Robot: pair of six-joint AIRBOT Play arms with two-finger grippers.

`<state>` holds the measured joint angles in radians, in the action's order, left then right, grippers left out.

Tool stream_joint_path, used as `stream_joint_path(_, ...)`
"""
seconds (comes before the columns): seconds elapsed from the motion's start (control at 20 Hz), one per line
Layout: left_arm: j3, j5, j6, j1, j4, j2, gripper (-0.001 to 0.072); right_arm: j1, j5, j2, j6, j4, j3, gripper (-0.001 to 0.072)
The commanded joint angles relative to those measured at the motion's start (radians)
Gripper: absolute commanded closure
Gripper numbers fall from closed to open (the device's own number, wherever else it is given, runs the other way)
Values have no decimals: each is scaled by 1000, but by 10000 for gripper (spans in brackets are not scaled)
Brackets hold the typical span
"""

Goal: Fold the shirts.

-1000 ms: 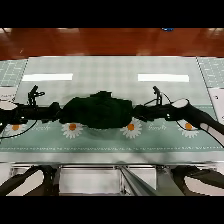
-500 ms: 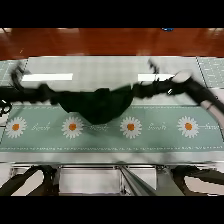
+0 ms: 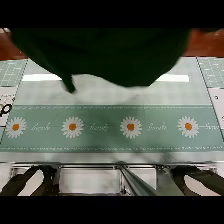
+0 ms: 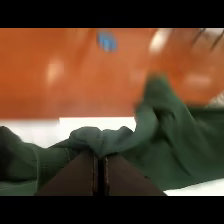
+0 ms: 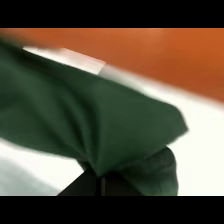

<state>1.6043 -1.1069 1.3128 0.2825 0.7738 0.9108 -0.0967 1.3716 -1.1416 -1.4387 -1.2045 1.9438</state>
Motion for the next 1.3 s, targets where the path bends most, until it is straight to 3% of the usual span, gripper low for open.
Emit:
stream_joint_path(0.0, 93, -5, 10, 30, 25, -126, 688, 3, 48, 171, -26, -185, 86, 684)
stream_joint_path(0.35, 93, -263, 19, 74, 84, -400, 688, 3, 122, 417, -60, -254, 86, 684)
stream_joint_path(0.6, 51, -311, 62, 73, 83, -447, 688, 3, 200, 425, -86, -237, 32, 684)
stream_joint_path(0.9, -350, -323, 33, 72, 11, -430, 688, 3, 102, 413, -57, -138, -321, 685)
stream_joint_path(1.0, -565, -242, -8, 72, -34, -390, 688, 3, 3, 368, -47, -134, -492, 686)
stream_joint_path(1.1, -751, -53, -53, 72, -73, -318, 688, 3, -114, 272, -41, -146, -623, 686)
stream_joint_path(1.25, -855, 175, -100, 70, -81, -93, 688, 4, -283, 35, -40, -161, -655, 686)
